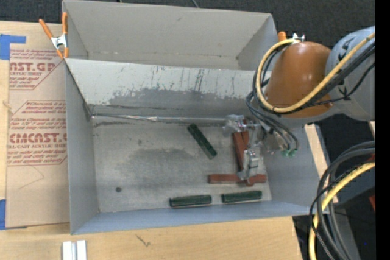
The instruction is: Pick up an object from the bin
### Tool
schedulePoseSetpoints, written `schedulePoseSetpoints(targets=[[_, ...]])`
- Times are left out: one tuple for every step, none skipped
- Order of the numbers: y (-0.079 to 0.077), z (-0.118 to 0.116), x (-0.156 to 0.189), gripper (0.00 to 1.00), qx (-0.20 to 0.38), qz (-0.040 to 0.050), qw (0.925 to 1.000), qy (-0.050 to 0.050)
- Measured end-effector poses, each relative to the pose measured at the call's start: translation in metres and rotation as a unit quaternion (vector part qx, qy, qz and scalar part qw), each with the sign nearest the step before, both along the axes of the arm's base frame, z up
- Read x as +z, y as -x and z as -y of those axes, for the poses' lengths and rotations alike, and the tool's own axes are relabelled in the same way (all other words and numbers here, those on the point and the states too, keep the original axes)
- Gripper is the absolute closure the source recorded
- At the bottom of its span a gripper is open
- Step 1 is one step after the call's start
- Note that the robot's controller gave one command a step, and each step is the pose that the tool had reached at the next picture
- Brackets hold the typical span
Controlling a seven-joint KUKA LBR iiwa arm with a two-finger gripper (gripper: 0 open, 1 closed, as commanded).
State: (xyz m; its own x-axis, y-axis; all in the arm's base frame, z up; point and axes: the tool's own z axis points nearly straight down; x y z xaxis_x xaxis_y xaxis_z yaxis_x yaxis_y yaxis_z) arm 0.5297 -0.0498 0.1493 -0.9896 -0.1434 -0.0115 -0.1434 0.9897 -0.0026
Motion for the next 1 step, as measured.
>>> schedulePoseSetpoints(targets=[[0.0278,0.0257,-0.0782,1.0,-0.054,-0.0053,0.9985,-0.002]])
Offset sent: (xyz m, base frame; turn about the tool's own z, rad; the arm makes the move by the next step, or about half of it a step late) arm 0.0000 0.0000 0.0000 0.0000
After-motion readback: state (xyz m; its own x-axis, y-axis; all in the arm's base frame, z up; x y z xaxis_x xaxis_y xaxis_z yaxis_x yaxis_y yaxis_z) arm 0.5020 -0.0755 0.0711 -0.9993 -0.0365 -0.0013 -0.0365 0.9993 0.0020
